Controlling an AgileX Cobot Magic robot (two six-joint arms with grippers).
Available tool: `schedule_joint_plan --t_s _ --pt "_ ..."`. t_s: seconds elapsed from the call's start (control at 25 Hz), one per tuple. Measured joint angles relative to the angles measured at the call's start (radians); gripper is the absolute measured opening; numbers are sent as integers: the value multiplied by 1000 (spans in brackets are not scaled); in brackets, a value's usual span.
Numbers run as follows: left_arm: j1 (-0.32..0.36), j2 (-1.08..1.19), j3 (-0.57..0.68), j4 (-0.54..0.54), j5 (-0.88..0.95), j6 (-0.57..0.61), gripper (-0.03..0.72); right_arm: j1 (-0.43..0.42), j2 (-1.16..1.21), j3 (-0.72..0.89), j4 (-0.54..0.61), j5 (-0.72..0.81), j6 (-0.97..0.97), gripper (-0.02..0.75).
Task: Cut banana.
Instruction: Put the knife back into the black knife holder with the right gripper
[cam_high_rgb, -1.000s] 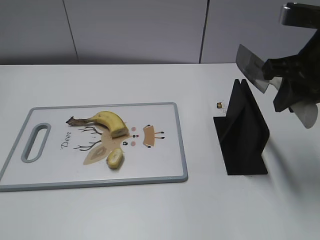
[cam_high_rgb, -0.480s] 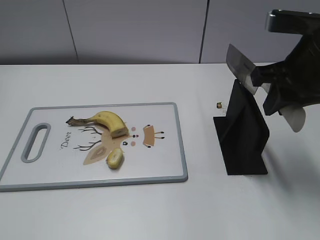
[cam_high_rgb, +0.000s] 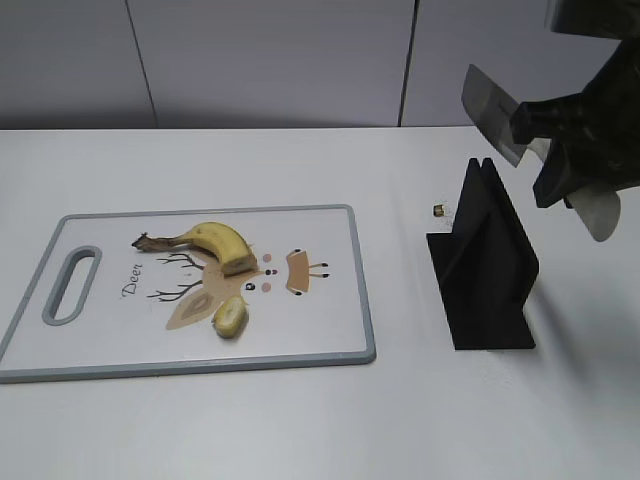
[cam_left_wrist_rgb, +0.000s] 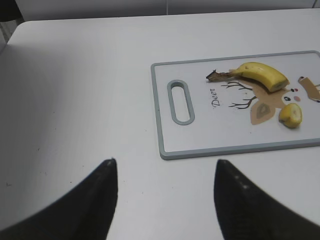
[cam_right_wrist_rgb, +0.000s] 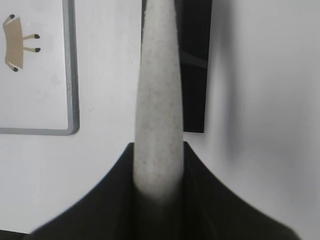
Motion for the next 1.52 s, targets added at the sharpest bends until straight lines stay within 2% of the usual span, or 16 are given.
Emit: schedule_joint_plan --t_s 0.64,1.32,1.4,1.52 --pt "0 0 0 0 0 0 590 0 93 -4 8 64 4 160" --pt "0 0 0 0 0 0 590 0 162 -9 80 132 -30 162" --pt "0 0 0 0 0 0 590 0 162 -9 107 136 -38 216" --pt "0 0 0 0 0 0 590 0 162 -9 127 143 -50 380"
